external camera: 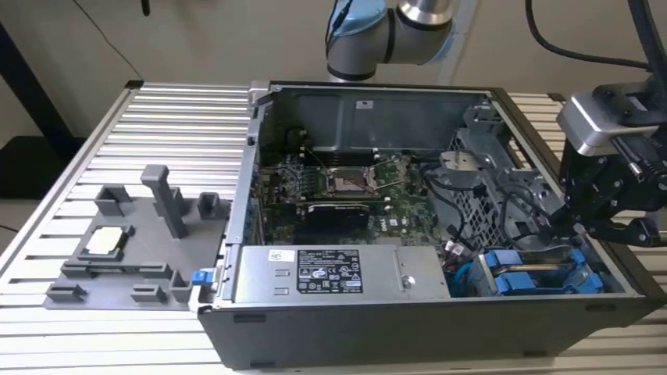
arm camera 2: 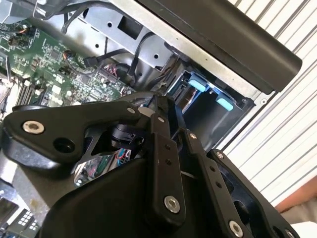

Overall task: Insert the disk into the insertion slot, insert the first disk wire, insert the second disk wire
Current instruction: 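Insert the first disk wire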

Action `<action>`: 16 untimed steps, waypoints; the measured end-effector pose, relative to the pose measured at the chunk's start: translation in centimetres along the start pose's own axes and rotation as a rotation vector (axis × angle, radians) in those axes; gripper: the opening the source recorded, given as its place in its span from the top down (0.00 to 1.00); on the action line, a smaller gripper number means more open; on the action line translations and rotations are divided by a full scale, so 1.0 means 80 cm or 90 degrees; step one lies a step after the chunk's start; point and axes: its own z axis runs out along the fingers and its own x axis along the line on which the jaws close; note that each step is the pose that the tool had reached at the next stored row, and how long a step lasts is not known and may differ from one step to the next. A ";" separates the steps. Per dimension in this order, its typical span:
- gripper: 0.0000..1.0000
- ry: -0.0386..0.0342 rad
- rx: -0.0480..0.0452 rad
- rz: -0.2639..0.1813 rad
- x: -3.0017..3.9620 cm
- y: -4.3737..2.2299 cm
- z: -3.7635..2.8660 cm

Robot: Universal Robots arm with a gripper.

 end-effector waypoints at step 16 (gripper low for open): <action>0.81 0.0242 0.0137 -0.003 0.0024 0.0018 0.0187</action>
